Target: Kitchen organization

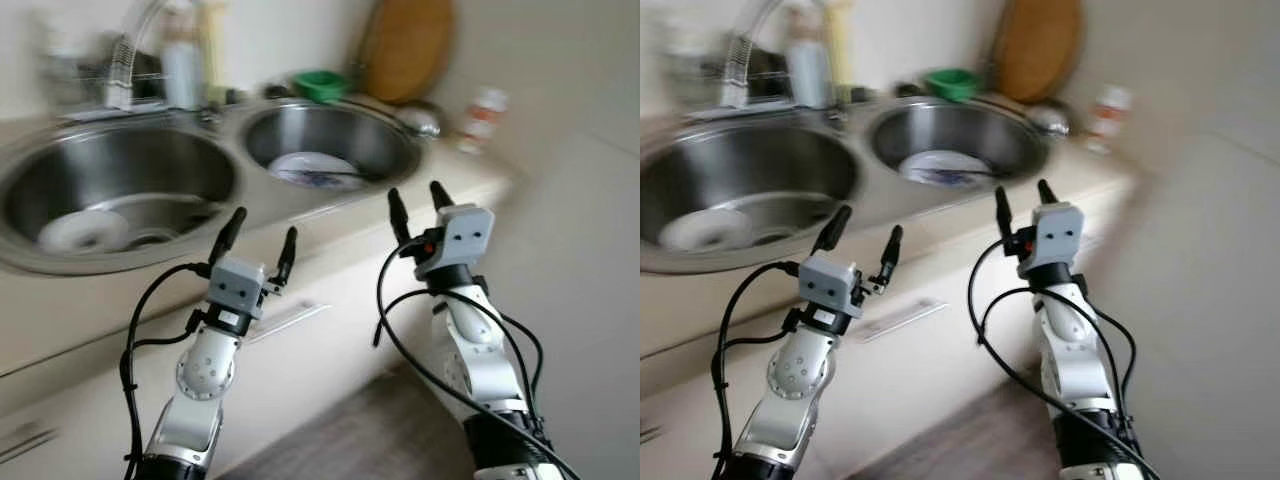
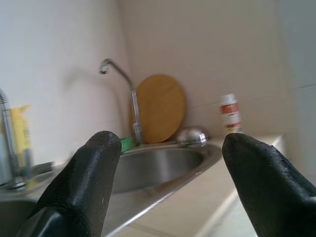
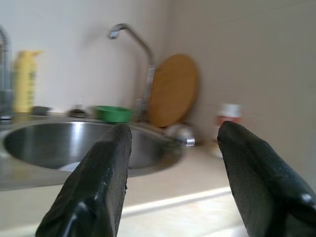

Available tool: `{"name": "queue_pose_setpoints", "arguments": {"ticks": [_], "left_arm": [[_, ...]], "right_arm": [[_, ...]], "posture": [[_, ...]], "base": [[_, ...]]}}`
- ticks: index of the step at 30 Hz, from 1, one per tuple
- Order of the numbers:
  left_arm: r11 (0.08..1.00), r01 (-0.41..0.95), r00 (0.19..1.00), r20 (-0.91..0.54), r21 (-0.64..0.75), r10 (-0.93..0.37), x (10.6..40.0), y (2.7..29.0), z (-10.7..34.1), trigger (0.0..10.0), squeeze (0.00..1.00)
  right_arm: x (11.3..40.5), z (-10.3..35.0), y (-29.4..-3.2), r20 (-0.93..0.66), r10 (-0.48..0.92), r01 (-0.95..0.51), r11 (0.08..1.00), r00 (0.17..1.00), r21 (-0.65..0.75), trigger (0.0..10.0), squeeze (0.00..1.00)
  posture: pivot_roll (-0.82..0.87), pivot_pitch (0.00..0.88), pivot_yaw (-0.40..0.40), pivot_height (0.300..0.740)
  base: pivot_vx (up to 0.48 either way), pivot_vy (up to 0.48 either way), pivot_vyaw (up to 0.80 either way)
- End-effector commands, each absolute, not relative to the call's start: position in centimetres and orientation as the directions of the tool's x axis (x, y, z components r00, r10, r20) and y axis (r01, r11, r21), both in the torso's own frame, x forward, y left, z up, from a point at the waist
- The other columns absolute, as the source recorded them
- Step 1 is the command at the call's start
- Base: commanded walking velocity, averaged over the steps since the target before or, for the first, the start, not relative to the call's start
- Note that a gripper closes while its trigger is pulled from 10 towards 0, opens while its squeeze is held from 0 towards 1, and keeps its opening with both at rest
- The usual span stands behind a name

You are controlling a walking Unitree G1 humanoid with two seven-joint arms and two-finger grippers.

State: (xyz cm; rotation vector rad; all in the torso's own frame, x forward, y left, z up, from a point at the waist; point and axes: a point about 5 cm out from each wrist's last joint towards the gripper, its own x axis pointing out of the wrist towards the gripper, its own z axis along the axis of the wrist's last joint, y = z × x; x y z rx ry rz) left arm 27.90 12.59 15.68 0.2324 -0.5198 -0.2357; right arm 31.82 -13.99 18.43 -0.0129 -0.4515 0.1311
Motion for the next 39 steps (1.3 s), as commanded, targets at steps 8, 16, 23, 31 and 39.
{"name": "queue_pose_setpoints", "arguments": {"ticks": [8,16,23,31,39], "left_arm": [[0.939,0.173,0.848,0.440,0.296,-0.295,27.8,12.5,15.4,10.0,0.00],[0.940,0.172,0.855,0.428,0.295,-0.291,28.0,12.6,15.2,10.0,0.00],[0.941,0.171,0.856,0.429,0.293,-0.290,27.9,12.6,15.2,10.0,0.00],[0.943,0.175,0.852,0.437,0.285,-0.290,27.8,12.6,15.1,10.0,0.00],[0.944,0.174,0.859,0.426,0.279,-0.285,27.9,12.6,14.9,10.0,0.00]], "right_arm": [[31.7,18.3,-14.0,0.423,0.113,-0.104,0.994,0.899,-0.046,10.0,0.00],[32.0,18.1,-14.9,0.406,0.051,-0.041,0.999,0.912,-0.033,10.0,0.00],[32.3,18.0,-15.6,0.391,-0.004,0.013,1.000,0.920,-0.019,10.0,0.00],[32.3,17.7,-16.0,0.380,-0.030,0.039,0.999,0.925,-0.016,10.0,0.00],[32.6,16.9,-16.8,0.322,-0.085,0.097,0.995,0.943,-0.020,10.0,0.00]], "posture": [[0.02,0.000,-0.060,0.740],[0.02,0.000,-0.060,0.740],[0.02,0.000,-0.060,0.740],[0.02,0.000,-0.059,0.740],[0.02,0.000,-0.058,0.740]], "base": [[0.000,0.000,-0.80],[0.000,-0.480,-0.80],[0.000,-0.480,-0.80],[0.000,-0.329,-0.80],[0.000,0.000,-0.80]]}}
